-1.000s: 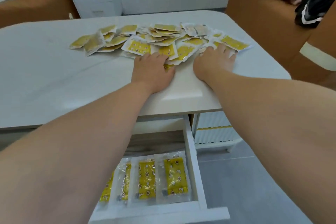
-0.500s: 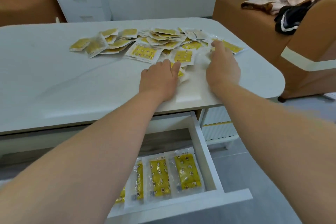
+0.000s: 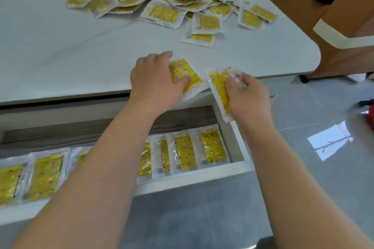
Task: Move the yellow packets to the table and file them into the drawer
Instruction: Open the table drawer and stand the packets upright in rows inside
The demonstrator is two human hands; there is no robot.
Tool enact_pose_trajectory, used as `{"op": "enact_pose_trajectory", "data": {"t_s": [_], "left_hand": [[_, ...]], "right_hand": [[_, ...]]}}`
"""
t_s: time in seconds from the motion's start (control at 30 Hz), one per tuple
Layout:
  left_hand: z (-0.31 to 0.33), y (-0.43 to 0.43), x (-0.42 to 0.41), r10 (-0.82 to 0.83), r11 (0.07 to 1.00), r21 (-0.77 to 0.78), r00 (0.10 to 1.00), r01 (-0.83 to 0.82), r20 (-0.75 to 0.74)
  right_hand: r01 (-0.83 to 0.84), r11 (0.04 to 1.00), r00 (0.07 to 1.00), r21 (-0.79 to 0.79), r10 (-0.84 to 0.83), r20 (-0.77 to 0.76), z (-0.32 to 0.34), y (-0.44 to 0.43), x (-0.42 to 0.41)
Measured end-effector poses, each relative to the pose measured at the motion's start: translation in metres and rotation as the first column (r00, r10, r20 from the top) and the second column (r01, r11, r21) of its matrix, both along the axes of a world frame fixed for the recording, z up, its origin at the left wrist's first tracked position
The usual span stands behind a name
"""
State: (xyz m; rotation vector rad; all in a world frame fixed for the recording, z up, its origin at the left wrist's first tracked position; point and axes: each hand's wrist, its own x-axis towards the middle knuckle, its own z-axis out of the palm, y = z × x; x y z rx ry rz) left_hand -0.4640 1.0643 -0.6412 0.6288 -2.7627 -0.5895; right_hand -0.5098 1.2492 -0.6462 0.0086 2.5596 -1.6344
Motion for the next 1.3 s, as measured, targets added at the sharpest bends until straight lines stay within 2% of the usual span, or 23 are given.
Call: {"op": "enact_pose_trajectory", "data": {"t_s": [0.07,0.13,0.23,0.33,0.4,0.47,0.53,0.6,0.67,0.77,1.0,1.2,1.3], "left_hand": [[0.003,-0.004,0.007,0.011,0.999,-0.052,0.996,-0.006,0.092],[0.006,-0.006,0.009,-0.003,0.999,-0.042,0.994,0.008,0.108],[0.011,-0.005,0.012,0.016,0.987,0.163,1.000,-0.013,-0.017],[0.020,0.000,0.023,0.043,0.926,0.377,0.989,0.014,-0.142],[0.030,0.004,0.034,0.014,0.919,0.392,0.989,0.046,-0.149],[0.039,0.007,0.047,-0.050,0.955,0.288,0.997,0.064,-0.057],[0.045,0.008,0.061,-0.108,0.977,0.192,0.989,0.087,0.100],[0.044,0.009,0.072,-0.157,0.978,0.175,0.945,0.110,0.287],[0.033,0.011,0.078,-0.204,0.974,0.180,0.866,0.134,0.458],[0.008,0.012,0.075,-0.213,0.972,0.201,0.808,0.119,0.550],[-0.020,0.006,0.064,-0.174,0.960,0.280,0.836,0.026,0.520],[-0.031,0.000,0.062,-0.158,0.907,0.419,0.879,-0.052,0.450],[-0.039,0.002,0.061,-0.146,0.911,0.409,0.880,-0.059,0.452]], "right_hand": [[-0.027,0.999,0.999,-0.027,0.027,-0.028,0.002,0.000,0.003],[-0.087,0.995,0.996,-0.043,0.085,-0.036,0.003,0.001,0.003],[-0.202,0.979,0.979,0.016,0.201,0.019,0.004,0.006,0.004],[-0.316,0.948,0.935,-0.022,0.316,0.162,0.009,0.010,0.005],[-0.400,0.916,0.895,0.009,0.389,0.221,0.009,0.013,0.006],[-0.493,0.867,0.848,0.071,0.460,0.264,0.008,0.016,0.007],[-0.599,0.775,0.793,0.204,0.537,0.288,0.007,0.017,0.008],[-0.655,0.654,0.755,0.378,0.591,0.286,0.006,0.015,0.007],[-0.670,0.576,0.730,0.468,0.627,0.273,0.005,0.011,0.007],[-0.677,0.507,0.709,0.534,0.642,0.291,-0.001,0.006,0.005],[-0.574,0.602,0.800,0.555,0.556,0.224,-0.015,-0.005,-0.005],[-0.544,0.571,0.815,0.615,0.533,0.226,-0.015,-0.009,-0.008],[-0.572,0.557,0.798,0.602,0.548,0.252,-0.015,-0.013,-0.006]]}}
